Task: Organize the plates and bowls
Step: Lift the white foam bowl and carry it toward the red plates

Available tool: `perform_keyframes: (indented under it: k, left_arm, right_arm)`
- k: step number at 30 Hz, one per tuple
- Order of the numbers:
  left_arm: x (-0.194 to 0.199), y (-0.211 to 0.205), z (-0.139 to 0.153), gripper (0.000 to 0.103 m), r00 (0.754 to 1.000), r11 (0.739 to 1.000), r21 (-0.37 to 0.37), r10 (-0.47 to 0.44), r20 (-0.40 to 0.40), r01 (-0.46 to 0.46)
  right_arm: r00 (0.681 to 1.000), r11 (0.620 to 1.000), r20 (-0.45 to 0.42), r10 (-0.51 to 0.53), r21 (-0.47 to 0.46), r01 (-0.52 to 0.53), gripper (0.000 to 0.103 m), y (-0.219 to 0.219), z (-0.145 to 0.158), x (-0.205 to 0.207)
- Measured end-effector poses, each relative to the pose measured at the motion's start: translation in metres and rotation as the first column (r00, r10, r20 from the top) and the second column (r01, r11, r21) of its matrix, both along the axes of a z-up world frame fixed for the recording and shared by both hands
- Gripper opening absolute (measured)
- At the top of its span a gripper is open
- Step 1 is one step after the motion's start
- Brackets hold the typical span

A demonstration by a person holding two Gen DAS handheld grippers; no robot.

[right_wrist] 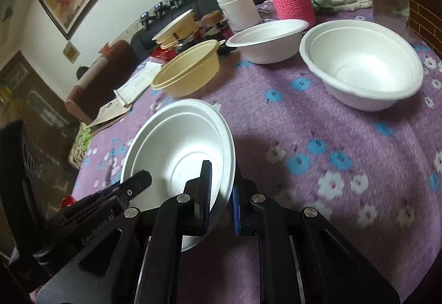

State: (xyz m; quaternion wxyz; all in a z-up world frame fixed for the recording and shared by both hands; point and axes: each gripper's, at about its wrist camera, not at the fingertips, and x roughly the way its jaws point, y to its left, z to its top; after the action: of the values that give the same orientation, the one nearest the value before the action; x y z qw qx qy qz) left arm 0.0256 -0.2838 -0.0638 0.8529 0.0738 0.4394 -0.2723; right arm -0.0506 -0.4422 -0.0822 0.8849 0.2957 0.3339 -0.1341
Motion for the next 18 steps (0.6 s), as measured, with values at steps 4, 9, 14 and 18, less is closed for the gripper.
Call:
perform_keyframes:
  k: [4, 9, 14, 18]
  left_arm:
    - [-0.012, 0.018, 0.01, 0.013, 0.998, 1.0, 0.008, 0.03, 0.047, -0.03]
    - [-0.023, 0.046, 0.019, 0.013, 0.995, 0.998, 0.0, 0.067, 0.069, -0.067]
    - [-0.03, 0.075, 0.029, 0.013, 0.99, 0.994, -0.014, 0.108, 0.091, -0.107]
    - [-0.036, 0.106, 0.043, 0.013, 0.979, 0.987, -0.03, 0.163, 0.122, -0.16]
  right_arm:
    - [1.0, 1.0, 0.024, 0.02, -0.011, -0.02, 0.012, 0.02, 0.006, -0.008]
    - [0.997, 0.997, 0.038, 0.063, -0.039, -0.061, 0.012, 0.048, 0.014, -0.013]
    - [0.992, 0.992, 0.047, 0.113, -0.059, -0.11, 0.012, 0.074, 0.025, -0.014]
    - [0.985, 0.984, 0.064, 0.161, -0.092, -0.155, 0.012, 0.101, 0.038, -0.011]
